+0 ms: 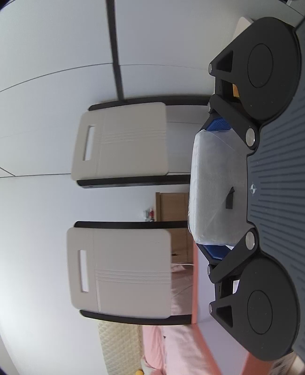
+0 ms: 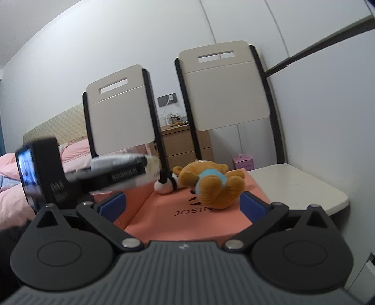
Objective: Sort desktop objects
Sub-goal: 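Carry the white package into the open pink box and open the left gripper, then move the right gripper toward the brown teddy bear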
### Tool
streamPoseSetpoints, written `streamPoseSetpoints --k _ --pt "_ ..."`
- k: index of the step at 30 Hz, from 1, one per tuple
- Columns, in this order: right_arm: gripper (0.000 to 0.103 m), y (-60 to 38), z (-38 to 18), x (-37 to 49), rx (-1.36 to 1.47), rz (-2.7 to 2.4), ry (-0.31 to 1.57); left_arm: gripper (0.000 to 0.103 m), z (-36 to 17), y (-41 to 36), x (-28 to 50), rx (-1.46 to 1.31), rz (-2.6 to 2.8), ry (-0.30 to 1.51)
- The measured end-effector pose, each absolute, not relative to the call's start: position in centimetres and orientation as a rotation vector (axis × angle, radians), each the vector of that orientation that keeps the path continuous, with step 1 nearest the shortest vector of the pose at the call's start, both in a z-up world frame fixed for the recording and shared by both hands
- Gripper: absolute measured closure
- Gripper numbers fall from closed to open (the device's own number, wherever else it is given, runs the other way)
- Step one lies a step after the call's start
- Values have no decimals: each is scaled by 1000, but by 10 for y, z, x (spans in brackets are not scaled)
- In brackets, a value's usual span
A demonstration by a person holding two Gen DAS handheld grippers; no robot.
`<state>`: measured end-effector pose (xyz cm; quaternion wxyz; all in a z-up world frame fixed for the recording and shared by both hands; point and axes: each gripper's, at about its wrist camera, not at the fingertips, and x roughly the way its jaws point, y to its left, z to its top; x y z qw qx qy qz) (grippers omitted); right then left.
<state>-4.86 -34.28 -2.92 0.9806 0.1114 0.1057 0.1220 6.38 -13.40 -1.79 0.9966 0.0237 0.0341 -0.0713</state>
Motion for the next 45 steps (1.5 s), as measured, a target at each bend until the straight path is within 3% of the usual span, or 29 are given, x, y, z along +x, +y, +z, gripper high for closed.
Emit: streamPoseSetpoints --k 6,17,25,27,45 --pt "0 -312 -28 -34 191 296 237 13 4 -89 78 90 -91 0" --pt "0 -261 -30 -3 146 382 313 13 -35 -42 163 35 -19 182" --pt "0 -252 -31 -1 152 372 320 8 -35 -35 157 19 -32 200" --pt "0 -252 -31 0 153 365 321 0 -35 -28 157 -3 -50 217" --pt "0 -249 -34 -4 185 271 253 0 -21 -14 71 -33 -91 151"
